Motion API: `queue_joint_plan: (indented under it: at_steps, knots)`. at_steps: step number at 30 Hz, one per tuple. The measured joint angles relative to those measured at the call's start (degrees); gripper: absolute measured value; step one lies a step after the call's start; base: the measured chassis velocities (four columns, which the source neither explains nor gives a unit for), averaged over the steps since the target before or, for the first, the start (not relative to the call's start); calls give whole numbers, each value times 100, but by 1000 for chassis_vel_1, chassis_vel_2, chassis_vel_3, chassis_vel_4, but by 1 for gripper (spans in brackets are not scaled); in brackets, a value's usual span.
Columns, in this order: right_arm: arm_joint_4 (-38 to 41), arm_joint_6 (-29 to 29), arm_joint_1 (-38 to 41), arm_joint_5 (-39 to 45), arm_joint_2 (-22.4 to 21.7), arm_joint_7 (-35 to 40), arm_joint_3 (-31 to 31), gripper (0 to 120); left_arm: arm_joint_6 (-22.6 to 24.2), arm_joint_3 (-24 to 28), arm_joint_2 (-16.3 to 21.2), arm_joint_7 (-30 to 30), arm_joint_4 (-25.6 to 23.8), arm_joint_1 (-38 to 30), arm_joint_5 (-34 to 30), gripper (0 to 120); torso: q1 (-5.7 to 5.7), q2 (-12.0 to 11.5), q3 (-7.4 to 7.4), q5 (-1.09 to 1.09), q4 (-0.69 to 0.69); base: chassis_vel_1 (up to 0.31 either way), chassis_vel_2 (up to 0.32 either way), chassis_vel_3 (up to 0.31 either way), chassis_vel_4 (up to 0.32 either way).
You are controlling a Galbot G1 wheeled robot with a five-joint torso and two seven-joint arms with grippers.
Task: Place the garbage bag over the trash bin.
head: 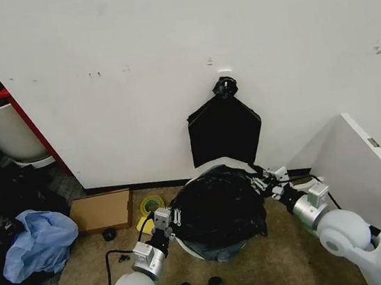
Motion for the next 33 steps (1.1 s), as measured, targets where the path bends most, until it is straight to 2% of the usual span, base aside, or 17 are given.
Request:
queue_joint_plan:
  at_steps: [3,9,10,14,21,30,33]
  knots:
    - [153,-177,-11,390,7,-35,114,59,116,-179,-38,-101,-65,130,-248,1,0,0,0,1,2,0,0,0,0]
    - [715,-868,-425,1704,200,67,491,85,420,-330,-195,-388,-291,347,-1145,1,0,0,0,1,6,0,0,0,0]
    - [715,-868,-425,1704,200,67,491,85,420,-330,-195,-388,-291,347,-1145,1,0,0,0,1,6,0,0,0,0]
    - [879,-1043,-1156,2039,436,12,1081,98,558,-347,-208,-508,-381,277,-1642,1,0,0,0,1,0,0,0,0,0]
    - [1056,-1029,-1803,1984,721,-54,1585,100,583,-370,-164,-565,-365,247,-1735,1,0,0,0,0,2,0,0,0,0]
    - [1249,-948,-2006,1321,950,-52,1386,100,581,-364,-175,-568,-353,221,-1704,1,0,0,0,0,2,0,0,0,0]
    - [1327,-905,-2006,1108,1008,55,1248,89,578,-366,-162,-568,-389,240,-1687,1,0,0,0,0,2,0,0,0,0]
